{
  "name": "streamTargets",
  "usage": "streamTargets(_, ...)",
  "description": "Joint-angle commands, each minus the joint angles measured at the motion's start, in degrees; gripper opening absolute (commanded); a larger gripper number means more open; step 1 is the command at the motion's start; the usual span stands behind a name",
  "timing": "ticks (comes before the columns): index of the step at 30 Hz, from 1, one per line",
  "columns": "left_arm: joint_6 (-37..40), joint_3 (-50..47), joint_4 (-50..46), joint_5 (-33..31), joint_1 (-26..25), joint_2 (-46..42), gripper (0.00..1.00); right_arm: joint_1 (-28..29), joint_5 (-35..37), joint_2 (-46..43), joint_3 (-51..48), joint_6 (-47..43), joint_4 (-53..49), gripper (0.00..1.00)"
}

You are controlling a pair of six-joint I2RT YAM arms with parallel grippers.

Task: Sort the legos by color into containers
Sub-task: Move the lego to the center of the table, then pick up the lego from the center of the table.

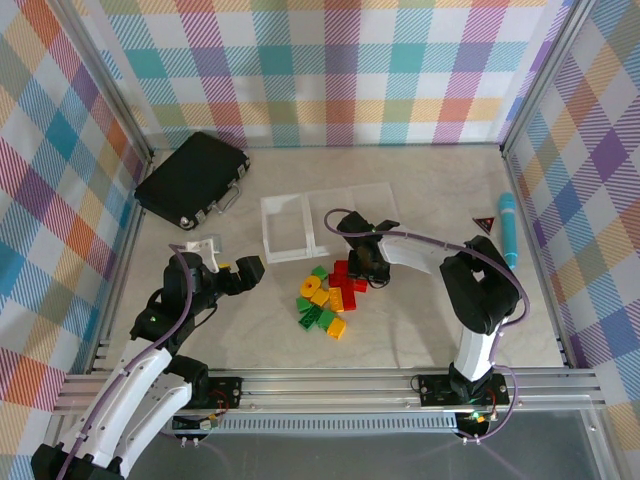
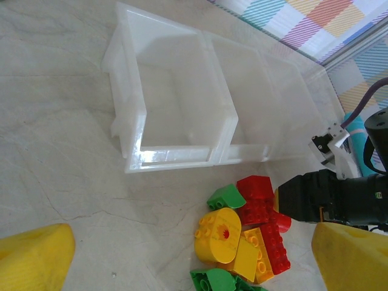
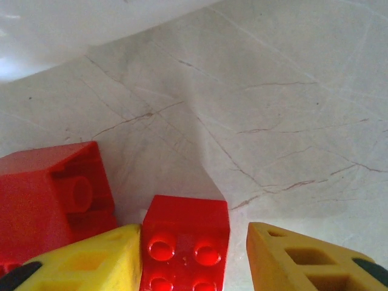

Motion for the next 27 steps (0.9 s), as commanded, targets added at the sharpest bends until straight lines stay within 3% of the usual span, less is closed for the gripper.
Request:
streamTargets(1, 0.48, -0.14, -0.92, 0.26, -0.55, -0.15, 1.0, 0.19, 2.22, 0.42, 0.49, -0.94, -2.09, 0.46)
streamTargets(7, 0.54, -0.14, -0.78, 0.26, -0.55, -0.17, 1.0, -0.58, 4.24, -1.76, -0.9, -1.88, -3.51, 0.41)
streamTargets(22, 0.51, -0.03, -1.04, 0.13, -0.55, 0.08, 1.0, -0.94, 1.94, 0.1, -1.83, -0.71, -1.76, 0.42)
streamTargets(27, 0.52, 0.02, -1.06, -0.08, -0.55, 0.09, 1.0, -1.02, 3.28, -1.3, -1.55, -2.22, -2.19, 0.35)
